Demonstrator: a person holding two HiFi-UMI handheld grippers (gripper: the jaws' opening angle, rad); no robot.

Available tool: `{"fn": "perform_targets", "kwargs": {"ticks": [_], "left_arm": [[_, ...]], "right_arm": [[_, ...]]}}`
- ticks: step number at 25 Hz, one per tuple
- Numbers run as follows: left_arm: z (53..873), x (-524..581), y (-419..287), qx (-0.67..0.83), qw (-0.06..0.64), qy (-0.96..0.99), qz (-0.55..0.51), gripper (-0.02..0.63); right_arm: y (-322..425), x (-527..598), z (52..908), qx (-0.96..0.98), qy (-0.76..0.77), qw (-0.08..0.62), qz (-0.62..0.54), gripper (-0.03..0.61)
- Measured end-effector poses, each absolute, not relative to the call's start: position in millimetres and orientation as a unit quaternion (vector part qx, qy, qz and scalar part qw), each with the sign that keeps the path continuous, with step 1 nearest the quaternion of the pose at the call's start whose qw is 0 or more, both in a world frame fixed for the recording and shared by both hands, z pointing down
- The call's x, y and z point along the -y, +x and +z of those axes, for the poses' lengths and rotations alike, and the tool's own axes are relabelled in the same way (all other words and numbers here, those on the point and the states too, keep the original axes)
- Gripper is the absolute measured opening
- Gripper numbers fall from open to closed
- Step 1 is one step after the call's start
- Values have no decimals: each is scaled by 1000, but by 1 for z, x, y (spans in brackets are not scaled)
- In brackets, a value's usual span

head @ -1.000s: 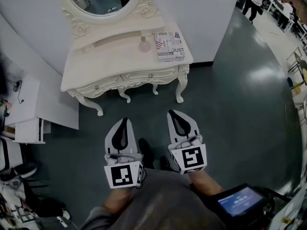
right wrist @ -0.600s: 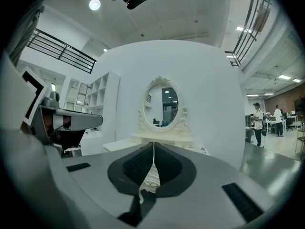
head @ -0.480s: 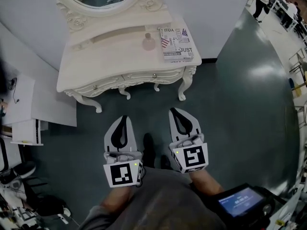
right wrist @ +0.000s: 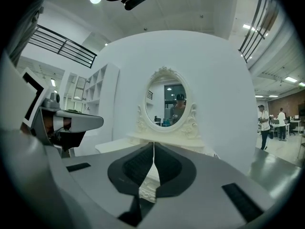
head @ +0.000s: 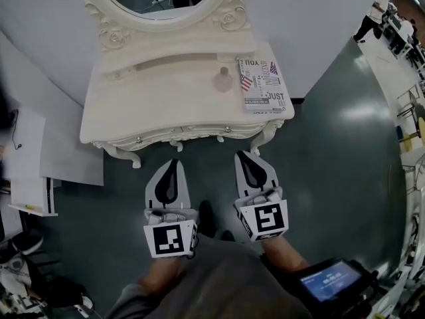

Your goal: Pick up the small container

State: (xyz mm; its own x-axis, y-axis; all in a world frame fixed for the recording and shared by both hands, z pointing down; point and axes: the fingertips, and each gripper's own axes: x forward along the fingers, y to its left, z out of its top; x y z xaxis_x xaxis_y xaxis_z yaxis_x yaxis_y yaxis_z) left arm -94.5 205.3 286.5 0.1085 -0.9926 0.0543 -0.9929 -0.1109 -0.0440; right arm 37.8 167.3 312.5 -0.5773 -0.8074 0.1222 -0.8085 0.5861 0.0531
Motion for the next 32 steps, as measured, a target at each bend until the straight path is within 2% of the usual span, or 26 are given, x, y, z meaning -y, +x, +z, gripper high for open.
{"fn": "perform_targets", "kwargs": {"ticks": [10, 23, 32], "left_arm": [[274, -138, -128, 635, -11, 772, 14, 14], [279, -104, -111, 605, -11, 796, 21, 14], [296, -65, -99, 611, 2, 790, 45, 14]], "right_arm": [[0, -107, 293, 873, 484, 61, -19, 15], [28, -78, 285, 848, 526, 58, -28, 15], [30, -42, 315, 857, 510, 66, 7, 15]]}}
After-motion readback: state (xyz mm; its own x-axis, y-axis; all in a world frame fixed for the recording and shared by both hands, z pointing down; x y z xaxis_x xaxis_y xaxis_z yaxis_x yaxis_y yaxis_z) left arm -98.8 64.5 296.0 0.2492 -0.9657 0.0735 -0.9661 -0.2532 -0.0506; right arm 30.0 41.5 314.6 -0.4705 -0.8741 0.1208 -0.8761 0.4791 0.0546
